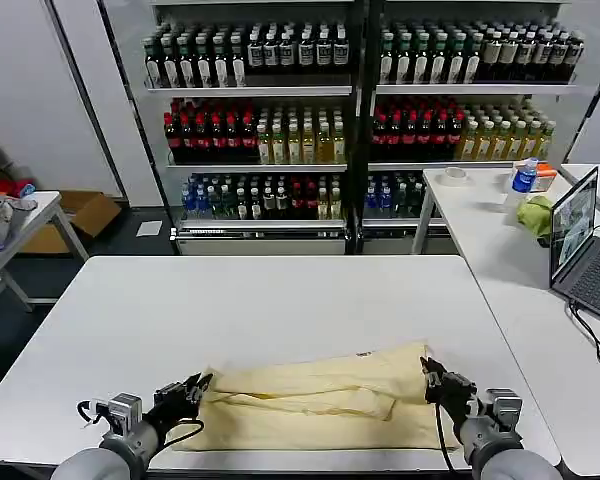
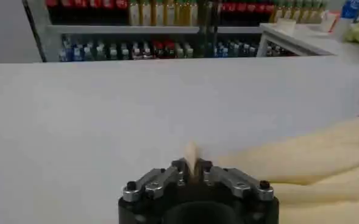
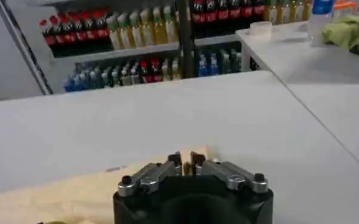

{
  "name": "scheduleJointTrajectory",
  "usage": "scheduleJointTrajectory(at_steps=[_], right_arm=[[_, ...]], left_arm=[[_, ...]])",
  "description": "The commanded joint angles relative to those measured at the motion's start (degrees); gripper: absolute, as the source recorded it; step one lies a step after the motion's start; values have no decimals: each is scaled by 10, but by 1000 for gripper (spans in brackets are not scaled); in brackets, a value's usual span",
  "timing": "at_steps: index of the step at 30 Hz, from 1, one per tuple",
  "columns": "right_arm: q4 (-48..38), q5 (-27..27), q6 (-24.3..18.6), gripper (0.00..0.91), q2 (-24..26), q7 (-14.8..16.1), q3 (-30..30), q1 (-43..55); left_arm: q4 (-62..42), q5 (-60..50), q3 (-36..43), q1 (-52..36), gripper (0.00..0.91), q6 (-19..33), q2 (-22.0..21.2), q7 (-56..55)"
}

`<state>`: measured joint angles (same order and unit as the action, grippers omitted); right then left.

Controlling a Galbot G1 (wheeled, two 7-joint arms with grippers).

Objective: Fold and organize the clothes.

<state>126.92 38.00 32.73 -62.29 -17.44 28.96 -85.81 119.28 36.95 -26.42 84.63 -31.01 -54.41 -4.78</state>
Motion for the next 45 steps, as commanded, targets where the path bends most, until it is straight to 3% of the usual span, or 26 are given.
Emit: scheduleJointTrajectory(at_steps=[1,13,24,25,26,27,28,29,45], right_arm=[[6,-92,-16,907,-6,26,-8,-21],[46,-138,-76,907,-23,13,7,-96],[46,-140,-88,907,-32,-1,1,-107],[46,-140,-89,907,-33,-2,0,-106],[46,-139,-89,907,-33,-2,0,-106],[47,-139,-89,907,-34,-2,0,-106],[47,-138,-89,907,-34,-3,0,-106],[47,-138,-89,907,-34,-4,1,-106],[47,-130,-89,907,-34,-13,9,-101]], left_arm=[[15,-40,-8,21,907,10,-18,-8],[60,-112,-7,93,907,78,-116,-122],[27,-114,23,79,907,79,-174,-152],[24,-114,26,78,816,79,-177,-152],[23,-114,27,78,484,80,-178,-152],[22,-114,29,78,232,81,-179,-152],[21,-114,31,78,91,82,-181,-152],[20,-115,32,78,20,83,-181,-151],[9,-95,40,85,10,88,-181,-139]])
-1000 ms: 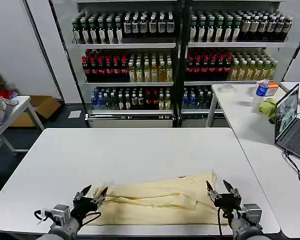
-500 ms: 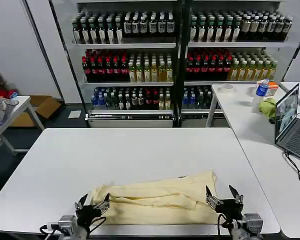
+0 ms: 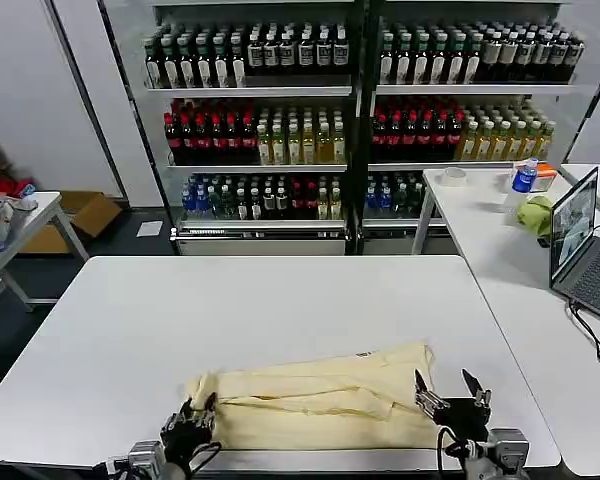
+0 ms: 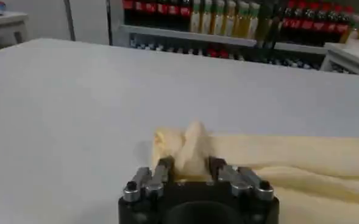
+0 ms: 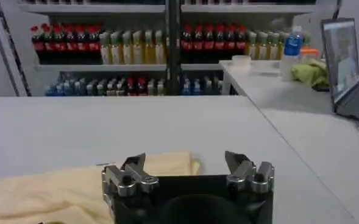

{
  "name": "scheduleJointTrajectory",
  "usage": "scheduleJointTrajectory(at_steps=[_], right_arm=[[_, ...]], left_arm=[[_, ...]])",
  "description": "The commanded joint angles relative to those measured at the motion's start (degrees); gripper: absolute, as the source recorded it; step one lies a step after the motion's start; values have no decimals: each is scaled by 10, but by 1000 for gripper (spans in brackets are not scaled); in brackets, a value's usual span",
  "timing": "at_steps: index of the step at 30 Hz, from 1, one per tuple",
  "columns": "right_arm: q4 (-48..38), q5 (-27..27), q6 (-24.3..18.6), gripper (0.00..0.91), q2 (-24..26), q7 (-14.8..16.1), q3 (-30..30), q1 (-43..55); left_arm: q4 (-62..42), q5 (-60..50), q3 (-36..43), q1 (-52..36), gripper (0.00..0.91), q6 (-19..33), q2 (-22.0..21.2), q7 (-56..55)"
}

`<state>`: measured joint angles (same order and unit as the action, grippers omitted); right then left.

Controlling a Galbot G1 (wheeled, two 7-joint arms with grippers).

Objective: Fold and organize the clothes.

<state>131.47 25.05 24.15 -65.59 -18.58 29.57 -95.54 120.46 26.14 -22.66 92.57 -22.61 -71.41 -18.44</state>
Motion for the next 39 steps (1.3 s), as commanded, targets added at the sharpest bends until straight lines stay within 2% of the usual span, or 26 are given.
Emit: scheduleJointTrajectory(at_steps=[1,7,13,21,31,35,39], right_arm=[[2,-1,-3,907,-1,-2,3,-4],[3,4,-4,907,3,-4,8,-2],[1,13,-4,907,3,-6,13,5],[1,21,-3,907,9,-6,17,8],[1,36,-2,907,24,-7,31,11],[1,36,-2,907,24,-7,27,11],[-2,33,-2,907,23,-7,24,12]], left_arm=[[-3,19,1,6,10,4,-12,-2],[8,87,-22,5,10,2,-4,9],[17,128,-75,-8,10,-3,23,12],[7,183,-191,-17,10,-15,88,15],[-73,271,-338,-37,10,-27,187,23],[-51,345,-353,-40,10,-46,197,18],[-4,433,-339,-46,10,-68,183,9]])
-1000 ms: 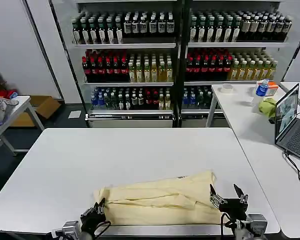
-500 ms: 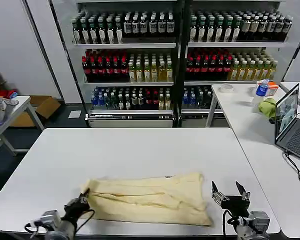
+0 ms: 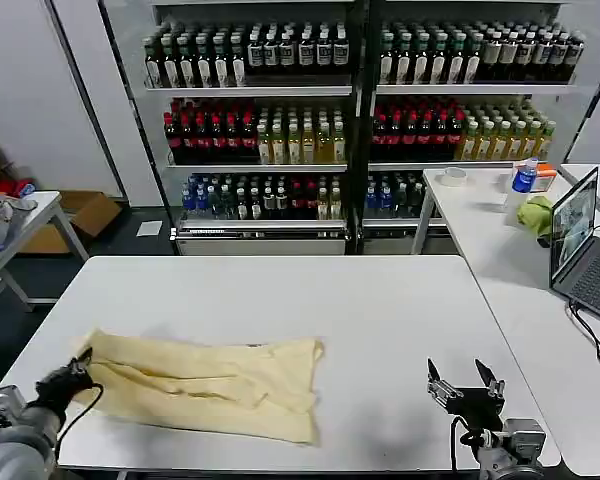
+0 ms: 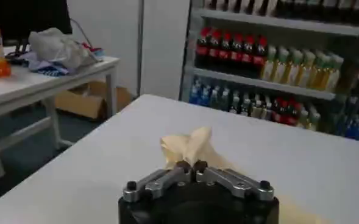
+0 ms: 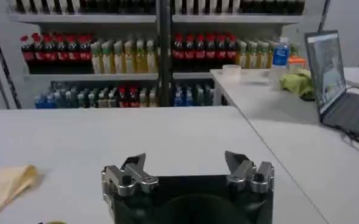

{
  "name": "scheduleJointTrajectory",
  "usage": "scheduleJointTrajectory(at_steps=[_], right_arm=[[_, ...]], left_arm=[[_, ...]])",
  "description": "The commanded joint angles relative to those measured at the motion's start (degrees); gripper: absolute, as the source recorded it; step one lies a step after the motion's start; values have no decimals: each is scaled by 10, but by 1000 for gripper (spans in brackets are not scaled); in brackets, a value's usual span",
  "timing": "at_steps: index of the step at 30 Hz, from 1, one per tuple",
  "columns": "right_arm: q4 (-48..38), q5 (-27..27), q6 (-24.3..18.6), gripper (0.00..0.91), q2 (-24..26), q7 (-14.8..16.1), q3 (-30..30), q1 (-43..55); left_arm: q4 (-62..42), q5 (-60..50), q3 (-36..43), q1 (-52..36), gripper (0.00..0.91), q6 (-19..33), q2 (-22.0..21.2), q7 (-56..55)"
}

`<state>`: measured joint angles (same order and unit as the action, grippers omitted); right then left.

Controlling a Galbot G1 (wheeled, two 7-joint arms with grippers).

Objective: Fold and organize the clothes.

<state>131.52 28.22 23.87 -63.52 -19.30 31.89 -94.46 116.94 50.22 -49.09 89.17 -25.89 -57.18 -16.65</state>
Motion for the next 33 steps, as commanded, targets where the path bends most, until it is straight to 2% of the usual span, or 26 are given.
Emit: scheduleJointTrajectory(at_steps=[1,7,13,20,33], right_arm=[[-4,1,1,907,2,0,0,1],[-12,-4,0,907,0,1,-5,2],[-21,-19,-5,907,-4,5,-19,-2],[-35,-16,-8,907,5,9,-21,9],[-68,-15,-18,907,12,15,-34,25]], left_arm=[[42,208,-64,-13,10,-38,31,-10],[83,366,-11,-23,10,-58,-15,-21],[120,395,51,-34,10,-57,-72,-30],[124,391,122,-55,10,-55,-109,-31],[76,278,234,-104,10,-58,-123,-47]])
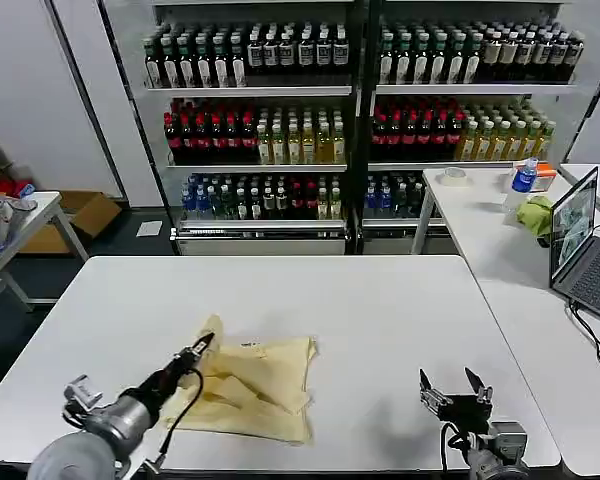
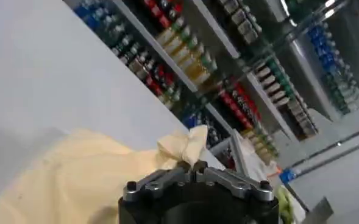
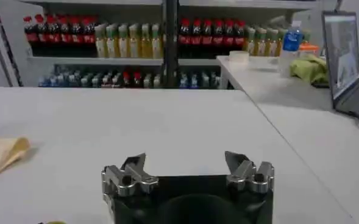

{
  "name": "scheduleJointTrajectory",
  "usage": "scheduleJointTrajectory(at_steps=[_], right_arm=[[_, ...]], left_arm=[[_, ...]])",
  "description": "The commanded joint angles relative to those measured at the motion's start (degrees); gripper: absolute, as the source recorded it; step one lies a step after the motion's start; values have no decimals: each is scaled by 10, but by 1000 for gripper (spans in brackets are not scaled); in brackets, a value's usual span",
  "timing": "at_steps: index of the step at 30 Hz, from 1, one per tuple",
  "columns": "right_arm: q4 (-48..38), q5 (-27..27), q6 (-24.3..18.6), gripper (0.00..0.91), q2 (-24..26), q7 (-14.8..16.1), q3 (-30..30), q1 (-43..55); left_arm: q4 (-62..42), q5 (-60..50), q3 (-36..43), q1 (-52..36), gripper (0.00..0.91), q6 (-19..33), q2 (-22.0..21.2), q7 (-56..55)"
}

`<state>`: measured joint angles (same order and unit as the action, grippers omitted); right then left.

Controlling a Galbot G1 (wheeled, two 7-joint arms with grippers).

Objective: Fold and organize the clothes.

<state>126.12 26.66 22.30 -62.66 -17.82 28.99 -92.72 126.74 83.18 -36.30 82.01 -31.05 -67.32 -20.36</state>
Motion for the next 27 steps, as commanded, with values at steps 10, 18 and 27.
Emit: scheduleJointTrajectory(at_steps=[10,18,27], right_arm=[[-26,4,-2,907,4,0,-6,14],[-27,4,0,907,3,-1,-8,20],[-16,10,11,907,6,-5,-6,26]], left_arm=[[-37,-115,182,-51,10,-14,-40,-32],[-60,-134,195,-78,907,-14,-47,-29],[22,-128,179,-58,907,-17,-55,-5]])
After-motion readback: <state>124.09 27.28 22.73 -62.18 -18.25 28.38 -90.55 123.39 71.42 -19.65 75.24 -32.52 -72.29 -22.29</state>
